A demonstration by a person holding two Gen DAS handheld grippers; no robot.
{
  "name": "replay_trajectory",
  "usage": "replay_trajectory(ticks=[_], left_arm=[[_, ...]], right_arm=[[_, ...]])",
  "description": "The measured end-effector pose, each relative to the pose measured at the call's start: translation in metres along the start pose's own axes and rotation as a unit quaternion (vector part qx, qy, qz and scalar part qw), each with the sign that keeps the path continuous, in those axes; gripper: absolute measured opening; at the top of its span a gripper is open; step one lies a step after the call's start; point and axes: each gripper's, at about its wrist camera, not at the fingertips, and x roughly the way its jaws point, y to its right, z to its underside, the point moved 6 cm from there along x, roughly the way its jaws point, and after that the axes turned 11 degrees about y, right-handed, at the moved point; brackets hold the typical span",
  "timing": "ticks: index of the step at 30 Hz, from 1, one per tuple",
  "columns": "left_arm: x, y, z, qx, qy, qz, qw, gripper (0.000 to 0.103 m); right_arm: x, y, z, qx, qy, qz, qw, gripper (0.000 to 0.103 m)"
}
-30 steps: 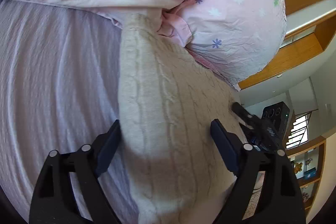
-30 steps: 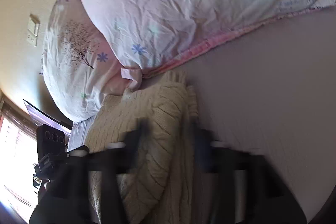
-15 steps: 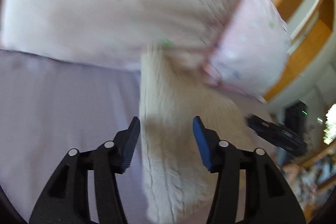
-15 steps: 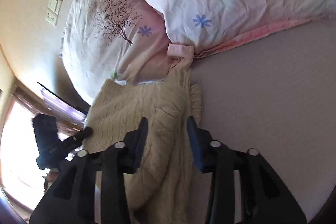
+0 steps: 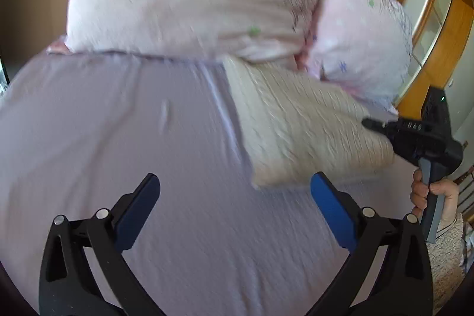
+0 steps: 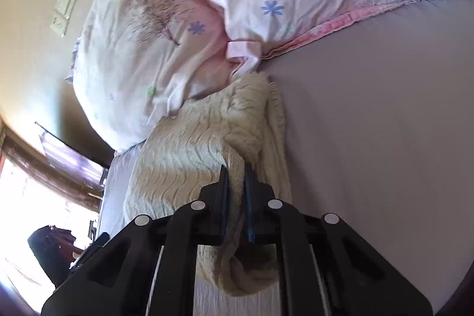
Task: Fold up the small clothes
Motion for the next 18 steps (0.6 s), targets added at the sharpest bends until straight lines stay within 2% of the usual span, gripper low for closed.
replay_trajectory(ticks=[1, 2, 3, 4, 5, 9, 12, 15, 16, 18], left_arm=[[0.003, 0.006, 0.005, -0.003, -0.013, 0.011, 0.9999, 0.101], [0.005, 0.010, 0.009, -0.006, -0.021, 0.015, 0.9996, 0.101], [0.008, 0.014, 0.013, -0.007, -0.031, 0.009, 0.9995, 0.101], [0.012, 0.016, 0.016, -0.004, -0.040, -0.002, 0.9992, 0.101], [0.015, 0.020, 0.018, 0.001, -0.047, -0.010, 0.9989, 0.101], [0.027, 0.029, 0.024, -0.002, -0.065, 0.005, 0.9979, 0.101], [0.033, 0.030, 0.026, -0.005, -0.064, -0.004, 0.9979, 0.101], [0.036, 0.031, 0.026, 0.011, -0.068, -0.014, 0.9976, 0.101], [0.037, 0.032, 0.026, 0.021, -0.070, -0.016, 0.9972, 0.101], [0.038, 0.035, 0.029, 0.048, -0.072, -0.023, 0.9960, 0.101]], right_arm=[[-0.012, -0.006, 0.006, -0.019, 0.006, 0.008, 1.000, 0.045], [-0.024, -0.009, 0.010, -0.036, 0.015, 0.014, 0.999, 0.065], [-0.037, -0.014, 0.013, -0.054, 0.033, 0.015, 0.998, 0.100], [-0.055, -0.020, 0.018, -0.080, 0.060, 0.013, 0.995, 0.102], [-0.067, -0.023, 0.025, -0.102, 0.067, 0.022, 0.992, 0.102], [-0.077, -0.026, 0.053, -0.171, 0.041, 0.127, 0.976, 0.102], [-0.064, -0.023, 0.077, -0.184, 0.003, 0.132, 0.974, 0.102], [-0.044, -0.020, 0.093, -0.184, -0.031, 0.143, 0.972, 0.102], [-0.041, -0.018, 0.098, -0.183, -0.037, 0.145, 0.972, 0.102], [-0.040, -0.021, 0.101, -0.201, -0.021, 0.164, 0.966, 0.102]])
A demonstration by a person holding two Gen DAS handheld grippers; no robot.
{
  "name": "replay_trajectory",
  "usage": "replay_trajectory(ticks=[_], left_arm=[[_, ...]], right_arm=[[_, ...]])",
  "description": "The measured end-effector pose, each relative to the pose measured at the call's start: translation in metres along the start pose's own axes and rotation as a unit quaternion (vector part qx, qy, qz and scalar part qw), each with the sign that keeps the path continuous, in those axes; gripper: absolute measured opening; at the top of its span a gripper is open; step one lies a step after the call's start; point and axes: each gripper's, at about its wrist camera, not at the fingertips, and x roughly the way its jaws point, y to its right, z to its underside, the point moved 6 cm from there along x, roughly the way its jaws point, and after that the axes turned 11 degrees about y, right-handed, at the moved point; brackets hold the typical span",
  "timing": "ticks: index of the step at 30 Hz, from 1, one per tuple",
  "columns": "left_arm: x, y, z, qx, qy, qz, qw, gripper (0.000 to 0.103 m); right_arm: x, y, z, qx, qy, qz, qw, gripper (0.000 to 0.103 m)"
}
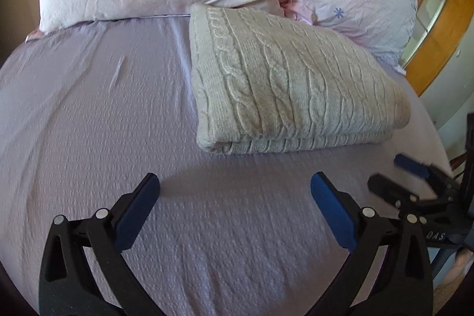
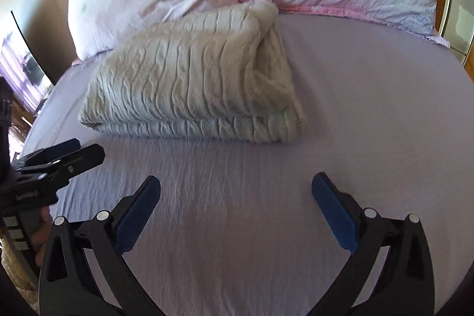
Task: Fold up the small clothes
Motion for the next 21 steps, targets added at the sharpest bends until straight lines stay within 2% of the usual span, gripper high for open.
replay_trajectory(ticks=[4, 8, 12, 16, 21], left_arm=[[0.002, 0.005, 0.005, 0.041, 0.007, -0.024, 0.9988, 0.101], [0.003, 0.000, 0.003, 0.031, 0.011, -0.038, 0.9987, 0.101], [0.002, 0.001, 0.004, 0.036, 0.013, -0.041, 0.9984, 0.101], [0.005, 0.006, 0.007, 0.066, 0.000, -0.064, 0.9958, 0.101], [0.004, 0.005, 0.007, 0.062, -0.001, -0.063, 0.9961, 0.101]], right_arm=[[0.002, -0.006, 0.005, -0.019, -0.003, 0.014, 1.000, 0.102], [0.006, -0.013, 0.008, -0.049, -0.011, 0.045, 0.998, 0.102], [0.007, -0.012, 0.008, -0.043, -0.011, 0.044, 0.998, 0.102], [0.007, -0.012, 0.008, -0.044, -0.011, 0.043, 0.998, 0.102], [0.007, -0.012, 0.007, -0.044, -0.011, 0.043, 0.998, 0.102]])
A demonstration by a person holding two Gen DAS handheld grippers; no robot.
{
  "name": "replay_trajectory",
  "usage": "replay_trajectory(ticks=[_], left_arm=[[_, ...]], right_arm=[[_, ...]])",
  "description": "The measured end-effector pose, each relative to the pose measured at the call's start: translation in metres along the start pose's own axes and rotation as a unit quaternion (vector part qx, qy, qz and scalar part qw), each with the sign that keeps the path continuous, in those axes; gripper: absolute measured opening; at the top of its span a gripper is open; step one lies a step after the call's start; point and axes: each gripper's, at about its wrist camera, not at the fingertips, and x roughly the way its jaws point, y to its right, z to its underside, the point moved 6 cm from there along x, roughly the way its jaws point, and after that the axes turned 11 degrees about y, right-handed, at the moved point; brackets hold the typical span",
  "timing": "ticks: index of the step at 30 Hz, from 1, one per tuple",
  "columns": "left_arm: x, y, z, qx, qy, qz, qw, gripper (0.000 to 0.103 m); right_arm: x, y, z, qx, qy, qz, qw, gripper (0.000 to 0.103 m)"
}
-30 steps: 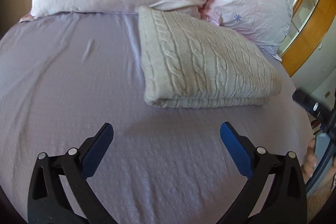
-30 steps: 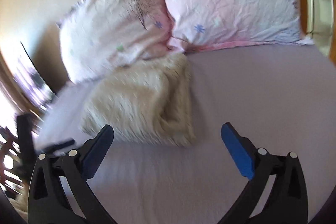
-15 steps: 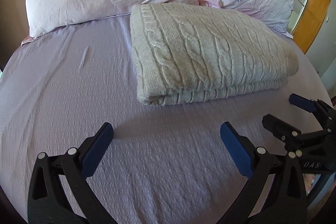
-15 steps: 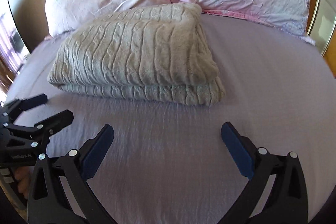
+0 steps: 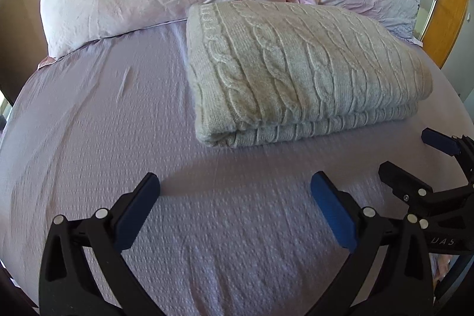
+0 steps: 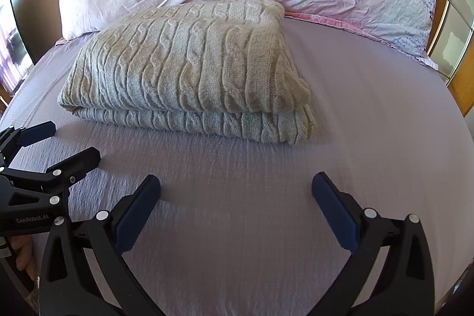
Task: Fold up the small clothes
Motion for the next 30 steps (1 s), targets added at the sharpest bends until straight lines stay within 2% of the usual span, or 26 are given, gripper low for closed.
replay_trajectory(ticks=[30], left_arm=[[-0.0014, 0.0011, 0.0000, -0.001, -0.001, -0.002, 1.0000, 0.101]], right_arm=[[0.0001, 0.0000, 0.0002, 0.000, 0.000, 0.000, 1.000, 0.102]])
